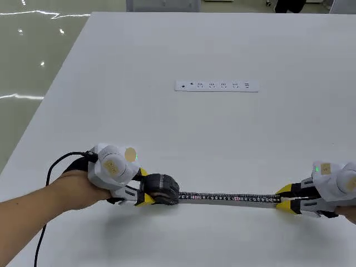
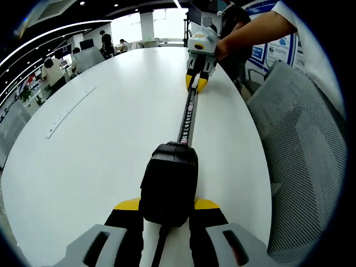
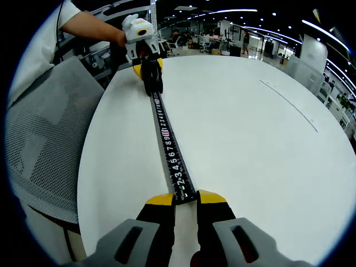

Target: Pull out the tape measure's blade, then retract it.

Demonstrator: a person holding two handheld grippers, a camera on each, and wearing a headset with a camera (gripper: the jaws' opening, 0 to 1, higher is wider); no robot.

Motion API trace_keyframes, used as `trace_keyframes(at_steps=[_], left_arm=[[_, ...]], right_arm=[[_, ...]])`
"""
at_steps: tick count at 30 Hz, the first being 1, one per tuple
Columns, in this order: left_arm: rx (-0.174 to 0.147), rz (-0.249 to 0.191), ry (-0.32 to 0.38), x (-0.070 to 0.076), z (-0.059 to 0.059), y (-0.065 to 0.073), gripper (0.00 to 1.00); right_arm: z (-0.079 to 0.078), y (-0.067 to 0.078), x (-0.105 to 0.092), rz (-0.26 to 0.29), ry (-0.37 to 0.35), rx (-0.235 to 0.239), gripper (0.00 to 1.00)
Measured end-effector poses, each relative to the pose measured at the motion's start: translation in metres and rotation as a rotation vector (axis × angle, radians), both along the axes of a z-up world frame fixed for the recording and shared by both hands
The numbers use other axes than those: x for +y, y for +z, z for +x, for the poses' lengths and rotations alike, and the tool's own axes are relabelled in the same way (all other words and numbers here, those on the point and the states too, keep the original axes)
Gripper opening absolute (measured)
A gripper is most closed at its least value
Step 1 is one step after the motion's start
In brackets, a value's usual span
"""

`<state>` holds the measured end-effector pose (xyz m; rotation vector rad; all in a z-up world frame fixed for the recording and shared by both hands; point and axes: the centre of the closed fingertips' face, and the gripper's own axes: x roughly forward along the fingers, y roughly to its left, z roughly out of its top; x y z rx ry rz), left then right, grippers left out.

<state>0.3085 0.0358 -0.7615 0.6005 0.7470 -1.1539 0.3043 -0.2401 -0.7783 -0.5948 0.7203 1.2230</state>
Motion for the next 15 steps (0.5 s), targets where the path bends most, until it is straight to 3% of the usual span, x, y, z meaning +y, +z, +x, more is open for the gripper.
trace_keyframes(at_steps=[3,7,15], left_arm=[[0.0,0.001,0.0,0.0,0.0,0.0,0.28],[-0.003,0.0,0.011,0.0,0.0012,0.0003,0.28],[-0.012,0.001,0.016,-0.0003,0.0015,0.0003,0.29]], right_arm=[[0.0003,-0.0003,-0.0001,-0.001,-0.002,0.003,0.1],[0.0022,-0.0011,-0.0006,0.006,-0.024,0.067,0.1],[0.0023,-0.0014,-0.0005,-0.01,-0.03,0.069,0.11]])
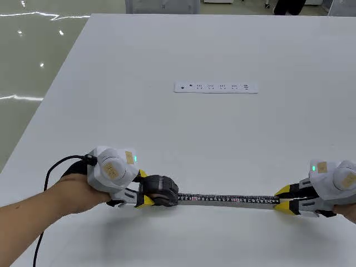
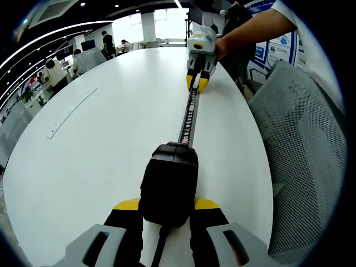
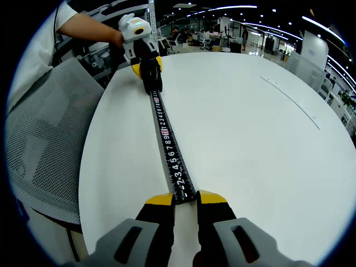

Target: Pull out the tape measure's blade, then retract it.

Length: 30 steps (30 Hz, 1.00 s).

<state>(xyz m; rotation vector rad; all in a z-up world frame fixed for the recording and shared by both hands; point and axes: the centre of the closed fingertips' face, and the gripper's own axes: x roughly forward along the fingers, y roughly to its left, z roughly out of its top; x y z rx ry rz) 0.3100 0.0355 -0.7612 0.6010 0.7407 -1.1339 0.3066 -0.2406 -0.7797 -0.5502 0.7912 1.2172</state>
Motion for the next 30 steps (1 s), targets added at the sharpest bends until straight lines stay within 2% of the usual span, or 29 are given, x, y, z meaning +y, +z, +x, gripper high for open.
trace_keyframes(at_steps=[12,30], left_arm=[[-0.002,0.003,-0.003,0.0,-0.0001,0.0003,0.29],[-0.008,0.005,-0.008,0.0,0.0002,0.0009,0.29]], right_arm=[[0.0029,-0.0006,-0.0007,-0.028,-0.001,-0.012,0.11],[0.0048,-0.0032,-0.0036,-0.036,0.014,-0.017,0.12]])
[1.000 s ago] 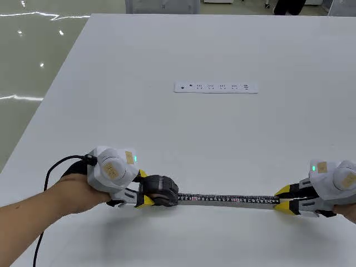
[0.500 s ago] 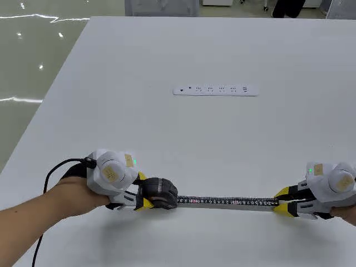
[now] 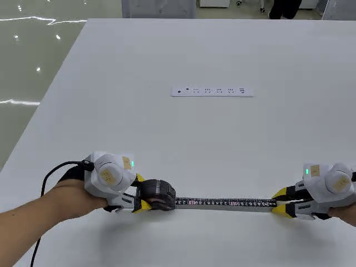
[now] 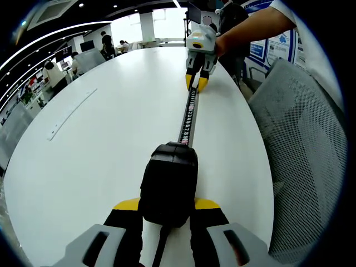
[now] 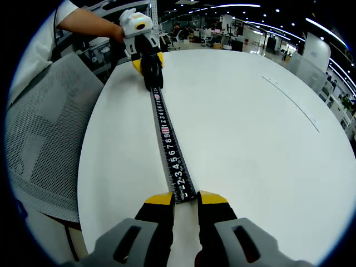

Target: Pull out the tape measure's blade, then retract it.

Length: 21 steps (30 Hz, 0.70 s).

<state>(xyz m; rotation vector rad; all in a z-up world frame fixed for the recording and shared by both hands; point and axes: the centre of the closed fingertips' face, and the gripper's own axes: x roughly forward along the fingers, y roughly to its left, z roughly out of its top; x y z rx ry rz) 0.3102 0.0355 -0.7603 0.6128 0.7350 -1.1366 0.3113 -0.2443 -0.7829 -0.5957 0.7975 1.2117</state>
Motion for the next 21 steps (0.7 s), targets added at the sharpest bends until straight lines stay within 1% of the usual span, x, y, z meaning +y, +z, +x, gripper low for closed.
trace_keyframes(at_steps=[5,7,10,17,21], left_arm=[[-0.008,0.001,-0.006,-0.0003,0.0002,0.0004,0.3],[-0.004,0.001,-0.003,-0.0002,0.0002,0.0005,0.3],[-0.008,0.002,-0.002,0.0,0.0009,0.0007,0.32],[0.0,-0.016,0.017,0.0001,0.0011,0.0023,0.42],[0.002,-0.019,0.019,-0.0002,0.0009,0.0024,0.44]], right_arm=[[-0.0013,-0.0001,0.0017,0.0,0.007,-0.003,0.15],[-0.0015,-0.0004,0.0021,0.001,0.005,0.0,0.17],[-0.0011,-0.0006,0.002,0.0,0.005,-0.002,0.18],[0.0008,-0.0005,0.002,0.003,-0.015,-0.003,0.26],[0.0007,-0.0003,0.0021,0.003,-0.017,-0.004,0.29]])
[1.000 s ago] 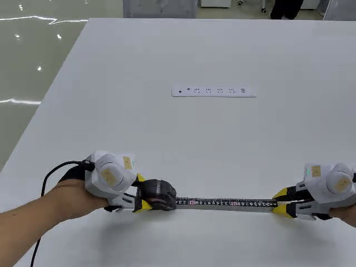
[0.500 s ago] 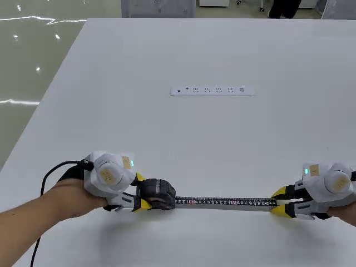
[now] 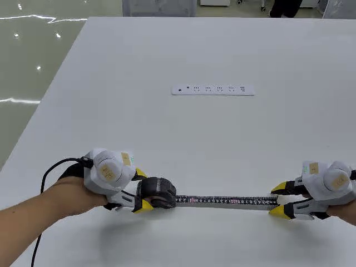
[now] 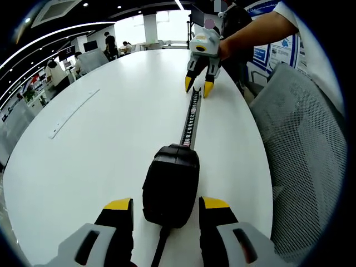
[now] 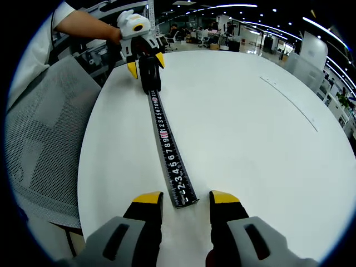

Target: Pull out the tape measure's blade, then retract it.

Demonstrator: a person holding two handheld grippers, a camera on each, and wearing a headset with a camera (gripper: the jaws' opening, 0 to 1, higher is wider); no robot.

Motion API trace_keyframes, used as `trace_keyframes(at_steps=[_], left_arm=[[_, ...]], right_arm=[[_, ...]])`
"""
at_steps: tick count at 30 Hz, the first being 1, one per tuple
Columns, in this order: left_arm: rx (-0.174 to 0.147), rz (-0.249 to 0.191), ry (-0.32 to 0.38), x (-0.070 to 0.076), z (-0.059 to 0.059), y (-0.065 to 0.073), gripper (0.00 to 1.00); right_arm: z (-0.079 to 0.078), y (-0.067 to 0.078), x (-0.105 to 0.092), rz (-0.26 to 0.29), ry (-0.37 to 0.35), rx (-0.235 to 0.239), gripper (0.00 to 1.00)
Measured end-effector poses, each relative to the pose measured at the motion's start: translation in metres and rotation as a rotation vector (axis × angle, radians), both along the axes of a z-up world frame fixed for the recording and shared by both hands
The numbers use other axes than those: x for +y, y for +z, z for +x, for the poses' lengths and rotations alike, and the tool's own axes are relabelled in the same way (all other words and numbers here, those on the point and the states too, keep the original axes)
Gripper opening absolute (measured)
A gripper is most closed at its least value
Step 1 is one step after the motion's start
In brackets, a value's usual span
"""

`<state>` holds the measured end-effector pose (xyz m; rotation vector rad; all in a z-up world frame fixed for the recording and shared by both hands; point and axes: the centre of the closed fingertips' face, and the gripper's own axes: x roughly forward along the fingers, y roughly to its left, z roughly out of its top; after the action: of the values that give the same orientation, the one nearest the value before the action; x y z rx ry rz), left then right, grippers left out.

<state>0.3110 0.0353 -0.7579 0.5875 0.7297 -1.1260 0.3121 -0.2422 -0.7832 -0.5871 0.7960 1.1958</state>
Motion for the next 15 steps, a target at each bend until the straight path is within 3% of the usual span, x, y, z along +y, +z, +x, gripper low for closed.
trace_keyframes(at_steps=[15], left_arm=[[0.015,-0.033,0.03,-0.0024,-0.0012,0.0,0.59]], right_arm=[[0.0021,0.0041,0.0048,0.021,-0.067,0.003,0.52]])
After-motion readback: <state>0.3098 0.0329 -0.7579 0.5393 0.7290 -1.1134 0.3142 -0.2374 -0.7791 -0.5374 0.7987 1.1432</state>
